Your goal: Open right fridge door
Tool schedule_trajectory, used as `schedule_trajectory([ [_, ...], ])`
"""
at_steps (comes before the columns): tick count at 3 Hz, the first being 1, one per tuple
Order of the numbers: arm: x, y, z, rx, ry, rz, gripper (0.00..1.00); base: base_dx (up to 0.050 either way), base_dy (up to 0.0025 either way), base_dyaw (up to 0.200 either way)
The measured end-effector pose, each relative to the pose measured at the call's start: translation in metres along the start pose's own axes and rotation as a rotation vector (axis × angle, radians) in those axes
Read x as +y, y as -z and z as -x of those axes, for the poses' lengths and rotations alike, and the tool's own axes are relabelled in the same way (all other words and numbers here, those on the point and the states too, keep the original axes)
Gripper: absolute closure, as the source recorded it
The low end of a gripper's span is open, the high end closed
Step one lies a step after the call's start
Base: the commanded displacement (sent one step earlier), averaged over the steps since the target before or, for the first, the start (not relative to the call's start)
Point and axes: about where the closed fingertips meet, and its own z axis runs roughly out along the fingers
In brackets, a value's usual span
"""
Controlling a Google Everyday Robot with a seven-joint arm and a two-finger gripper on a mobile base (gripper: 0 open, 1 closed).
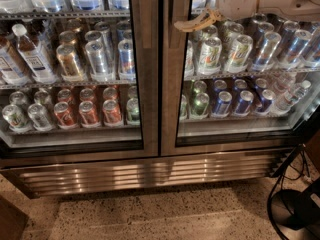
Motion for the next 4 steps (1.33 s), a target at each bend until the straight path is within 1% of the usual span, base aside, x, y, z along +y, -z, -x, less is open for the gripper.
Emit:
schedule_trajectory([
  [1,0.0007,0.0002,-0.0042,0.0,0.0,0.0,1.0,0.0,0.0,0.0],
  [2,0.0,-0.0002,-0.0007,-0.016,0.005,0.001,1.0,0.0,0.0,0.0],
  [4,0.0006,0.0011,-0.0027,-0.013,0.008,0.003,1.0,0.0,0.0,0.0],
])
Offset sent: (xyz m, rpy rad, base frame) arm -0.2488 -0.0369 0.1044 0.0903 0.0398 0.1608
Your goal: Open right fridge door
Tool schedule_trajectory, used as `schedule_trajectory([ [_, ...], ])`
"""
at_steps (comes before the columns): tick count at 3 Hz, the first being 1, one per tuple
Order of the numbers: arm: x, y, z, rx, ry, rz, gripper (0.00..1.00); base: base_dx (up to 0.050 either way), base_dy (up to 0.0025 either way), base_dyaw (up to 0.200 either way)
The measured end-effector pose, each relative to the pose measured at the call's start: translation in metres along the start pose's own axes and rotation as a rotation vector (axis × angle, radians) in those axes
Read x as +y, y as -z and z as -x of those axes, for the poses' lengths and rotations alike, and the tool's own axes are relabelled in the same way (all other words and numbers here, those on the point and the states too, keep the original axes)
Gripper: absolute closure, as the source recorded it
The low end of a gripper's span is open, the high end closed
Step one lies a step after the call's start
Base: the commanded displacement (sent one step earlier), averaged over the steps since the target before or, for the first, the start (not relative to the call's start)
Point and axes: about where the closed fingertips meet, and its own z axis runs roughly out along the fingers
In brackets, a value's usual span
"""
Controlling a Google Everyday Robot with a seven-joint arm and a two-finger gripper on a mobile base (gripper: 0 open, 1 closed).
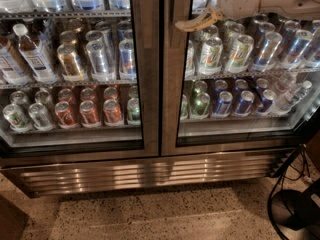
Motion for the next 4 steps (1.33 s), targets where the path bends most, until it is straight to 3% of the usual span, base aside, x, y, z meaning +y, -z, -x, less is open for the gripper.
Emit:
schedule_trajectory([
  [1,0.0008,0.001,-0.0007,0.004,0.002,0.0,1.0,0.0,0.0,0.0],
  [2,0.0008,0.0009,-0.0007,0.004,0.002,0.0,1.0,-0.046,0.0,0.0],
  [4,0.0019,0.0068,-0.0027,0.002,0.0,0.005,1.0,0.0,0.0,0.0],
])
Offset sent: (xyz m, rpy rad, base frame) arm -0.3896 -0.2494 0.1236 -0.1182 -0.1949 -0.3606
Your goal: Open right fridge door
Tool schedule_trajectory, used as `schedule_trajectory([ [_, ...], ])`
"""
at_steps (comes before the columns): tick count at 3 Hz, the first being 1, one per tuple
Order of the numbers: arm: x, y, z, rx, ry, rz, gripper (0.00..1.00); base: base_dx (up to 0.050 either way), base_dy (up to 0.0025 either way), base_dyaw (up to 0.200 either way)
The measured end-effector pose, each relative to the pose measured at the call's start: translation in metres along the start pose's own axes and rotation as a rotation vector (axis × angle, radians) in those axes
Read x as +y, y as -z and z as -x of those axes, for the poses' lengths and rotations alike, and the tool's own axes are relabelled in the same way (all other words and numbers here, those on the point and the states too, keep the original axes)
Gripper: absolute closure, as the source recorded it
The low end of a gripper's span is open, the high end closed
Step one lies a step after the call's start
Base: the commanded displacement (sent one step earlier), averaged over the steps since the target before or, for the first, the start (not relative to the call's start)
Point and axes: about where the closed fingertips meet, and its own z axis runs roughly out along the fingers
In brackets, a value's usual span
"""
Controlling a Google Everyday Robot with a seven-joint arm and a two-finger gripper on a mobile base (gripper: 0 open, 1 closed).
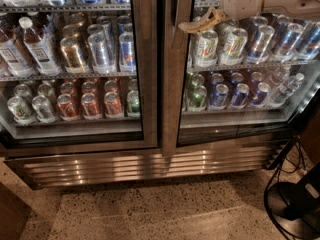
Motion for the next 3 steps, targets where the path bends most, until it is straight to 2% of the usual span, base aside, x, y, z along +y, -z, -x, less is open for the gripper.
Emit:
schedule_trajectory([
  [1,0.006,0.005,0.01,-0.043,-0.042,0.105,1.0,0.0,0.0,0.0],
  [2,0.012,0.023,0.026,-0.049,-0.087,0.179,1.0,0.0,0.0,0.0],
  [3,0.012,0.023,0.026,-0.049,-0.087,0.179,1.0,0.0,0.0,0.0],
])
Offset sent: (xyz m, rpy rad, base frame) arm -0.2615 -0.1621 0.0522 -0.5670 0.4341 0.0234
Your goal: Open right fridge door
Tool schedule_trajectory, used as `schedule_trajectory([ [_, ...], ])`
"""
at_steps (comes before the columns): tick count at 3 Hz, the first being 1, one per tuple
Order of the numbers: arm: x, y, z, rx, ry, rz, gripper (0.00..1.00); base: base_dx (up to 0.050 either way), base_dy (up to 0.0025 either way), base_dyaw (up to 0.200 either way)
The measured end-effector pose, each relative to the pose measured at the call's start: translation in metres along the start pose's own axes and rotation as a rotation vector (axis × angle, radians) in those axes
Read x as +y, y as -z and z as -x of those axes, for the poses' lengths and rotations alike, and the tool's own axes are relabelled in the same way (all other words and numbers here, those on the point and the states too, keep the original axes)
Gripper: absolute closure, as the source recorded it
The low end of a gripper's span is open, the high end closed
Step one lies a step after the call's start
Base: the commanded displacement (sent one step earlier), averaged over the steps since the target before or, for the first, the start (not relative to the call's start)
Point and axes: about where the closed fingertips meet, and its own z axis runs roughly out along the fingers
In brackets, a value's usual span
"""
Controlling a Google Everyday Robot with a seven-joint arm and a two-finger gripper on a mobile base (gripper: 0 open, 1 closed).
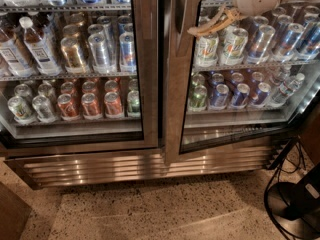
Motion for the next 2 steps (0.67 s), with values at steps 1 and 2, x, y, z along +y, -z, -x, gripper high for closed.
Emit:
schedule_trajectory([
  [1,0.001,-0.003,-0.002,-0.004,-0.009,0.007,1.0,0.0,0.0,0.0],
  [2,0.016,0.002,-0.01,0.01,-0.078,0.066,1.0,0.0,0.0,0.0],
])
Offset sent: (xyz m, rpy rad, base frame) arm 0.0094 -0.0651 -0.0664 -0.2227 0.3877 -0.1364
